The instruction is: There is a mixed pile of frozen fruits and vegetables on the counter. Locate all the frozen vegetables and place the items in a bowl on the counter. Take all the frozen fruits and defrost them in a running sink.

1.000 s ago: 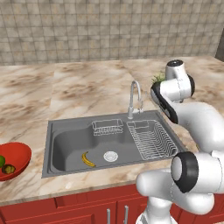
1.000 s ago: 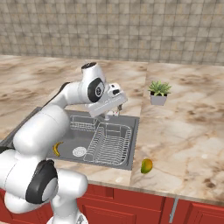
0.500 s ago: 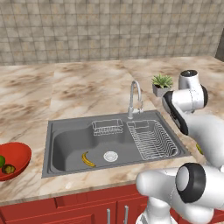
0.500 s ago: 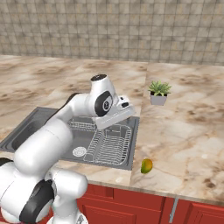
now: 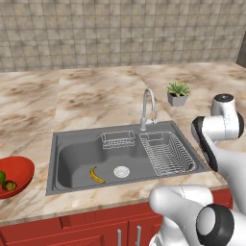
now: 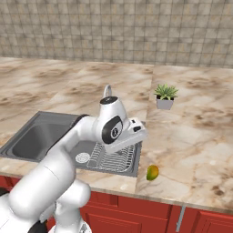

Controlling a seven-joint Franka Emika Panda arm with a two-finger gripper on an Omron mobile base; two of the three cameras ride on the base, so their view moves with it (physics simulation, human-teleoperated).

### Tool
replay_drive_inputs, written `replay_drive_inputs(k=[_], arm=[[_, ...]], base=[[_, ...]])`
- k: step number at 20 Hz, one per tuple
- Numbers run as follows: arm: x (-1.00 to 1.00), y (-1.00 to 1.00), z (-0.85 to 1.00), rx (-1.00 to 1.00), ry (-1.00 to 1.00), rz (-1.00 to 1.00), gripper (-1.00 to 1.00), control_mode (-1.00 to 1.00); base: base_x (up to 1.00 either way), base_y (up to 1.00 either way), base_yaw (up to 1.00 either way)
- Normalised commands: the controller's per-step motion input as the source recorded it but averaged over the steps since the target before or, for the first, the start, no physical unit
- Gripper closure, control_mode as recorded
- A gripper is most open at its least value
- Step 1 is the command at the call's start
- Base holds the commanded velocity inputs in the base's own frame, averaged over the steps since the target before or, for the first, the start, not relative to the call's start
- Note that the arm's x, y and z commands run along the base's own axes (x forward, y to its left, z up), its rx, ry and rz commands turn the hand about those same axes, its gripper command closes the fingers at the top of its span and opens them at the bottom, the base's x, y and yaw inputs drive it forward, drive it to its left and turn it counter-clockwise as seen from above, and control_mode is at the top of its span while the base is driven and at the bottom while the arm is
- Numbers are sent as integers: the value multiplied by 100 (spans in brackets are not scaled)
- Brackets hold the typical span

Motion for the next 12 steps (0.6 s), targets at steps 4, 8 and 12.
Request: replay_drive_inputs(k=[4, 8, 12], arm=[[-33, -17, -35, 0, 0, -8, -100, -100], [-19, -6, -40, 0, -1, -27, -100, -100], [-1, -11, -31, 0, -1, -35, -100, -100]], base=[[0, 0, 0], [0, 0, 0], [0, 0, 0]])
